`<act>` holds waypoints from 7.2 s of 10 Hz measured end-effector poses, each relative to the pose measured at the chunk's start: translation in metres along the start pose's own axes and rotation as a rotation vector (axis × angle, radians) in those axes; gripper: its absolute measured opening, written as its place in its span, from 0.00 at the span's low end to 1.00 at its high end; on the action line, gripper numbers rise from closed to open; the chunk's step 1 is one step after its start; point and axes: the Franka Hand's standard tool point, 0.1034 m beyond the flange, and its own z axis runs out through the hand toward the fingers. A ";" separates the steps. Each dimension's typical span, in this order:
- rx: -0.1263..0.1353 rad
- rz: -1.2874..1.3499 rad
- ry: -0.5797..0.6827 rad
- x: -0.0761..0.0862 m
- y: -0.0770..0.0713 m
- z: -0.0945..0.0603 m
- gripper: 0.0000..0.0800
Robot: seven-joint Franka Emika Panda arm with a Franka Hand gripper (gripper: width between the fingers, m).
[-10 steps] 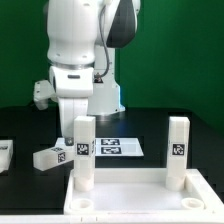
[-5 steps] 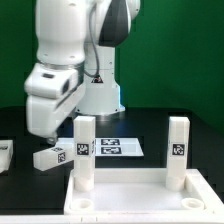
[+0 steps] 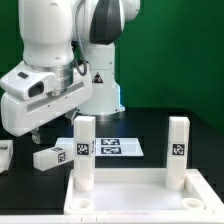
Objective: Assemble desk
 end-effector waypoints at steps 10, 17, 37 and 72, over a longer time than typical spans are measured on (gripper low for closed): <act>0.372 1.170 -0.055 -0.001 0.023 0.012 0.81; 0.524 1.309 -0.157 0.004 0.024 0.015 0.81; 0.788 1.127 -0.488 0.016 0.031 0.007 0.35; -0.230 0.714 0.693 0.284 -0.020 -0.173 0.36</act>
Offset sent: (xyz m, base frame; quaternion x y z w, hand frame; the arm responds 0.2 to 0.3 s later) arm 0.0108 -0.0170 0.0110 0.2147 -0.0937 0.4432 0.8653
